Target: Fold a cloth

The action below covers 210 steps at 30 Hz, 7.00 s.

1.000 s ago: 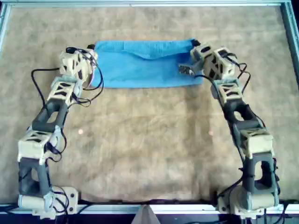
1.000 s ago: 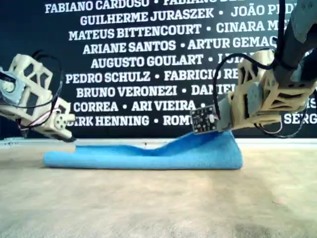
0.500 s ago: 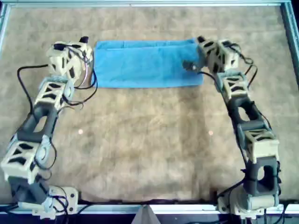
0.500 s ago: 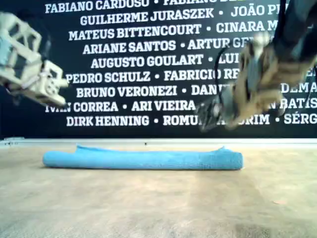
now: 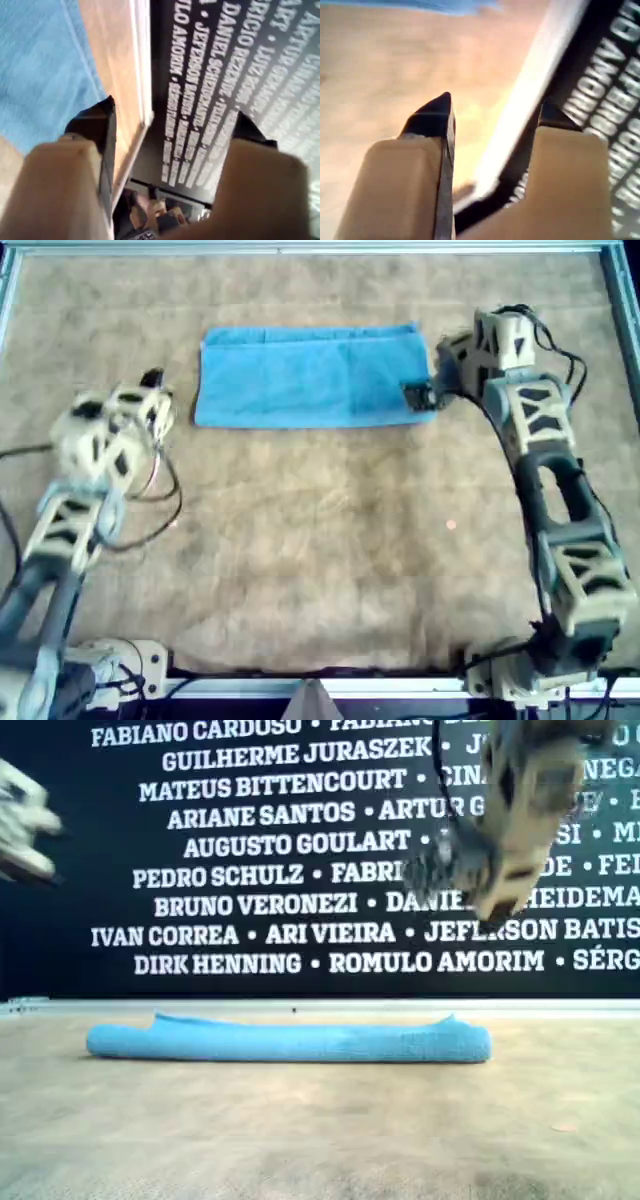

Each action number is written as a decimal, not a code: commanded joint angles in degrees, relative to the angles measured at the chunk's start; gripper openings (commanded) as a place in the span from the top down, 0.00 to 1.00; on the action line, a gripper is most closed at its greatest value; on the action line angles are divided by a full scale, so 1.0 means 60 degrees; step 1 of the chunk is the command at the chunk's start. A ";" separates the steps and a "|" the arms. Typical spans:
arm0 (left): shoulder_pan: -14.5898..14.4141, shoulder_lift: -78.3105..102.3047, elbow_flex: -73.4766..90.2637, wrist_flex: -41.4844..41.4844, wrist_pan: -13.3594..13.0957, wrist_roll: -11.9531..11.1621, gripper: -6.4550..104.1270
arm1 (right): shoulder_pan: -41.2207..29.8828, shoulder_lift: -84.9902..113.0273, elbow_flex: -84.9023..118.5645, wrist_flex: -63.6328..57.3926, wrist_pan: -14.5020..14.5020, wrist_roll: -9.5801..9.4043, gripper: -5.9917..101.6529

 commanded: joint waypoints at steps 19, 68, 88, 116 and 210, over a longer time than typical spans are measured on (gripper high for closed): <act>0.0015 0.7266 0.3984 0.2754 0.0103 -0.0088 0.20 | -0.0249 1.3755 1.0591 0.1582 0.0161 0.0586 0.30; -0.1333 -0.2593 0.0806 0.0278 -0.0029 0.0044 0.18 | -0.0059 0.7397 1.3594 -0.9346 0.0000 0.0747 0.30; -0.1450 -0.7939 -0.4438 0.0264 -0.0073 0.0044 0.18 | 0.0747 0.1934 0.9067 -0.9302 -0.0015 0.0659 0.30; -0.0908 -0.8306 -0.4658 0.0264 -0.0059 0.0059 0.18 | 0.0806 0.1787 0.8467 -0.7529 0.0000 0.0645 0.02; -0.1055 -0.4351 -0.0190 0.0264 0.0117 -0.0073 0.94 | 0.0776 0.3882 0.8862 -0.3618 0.0000 0.0732 0.96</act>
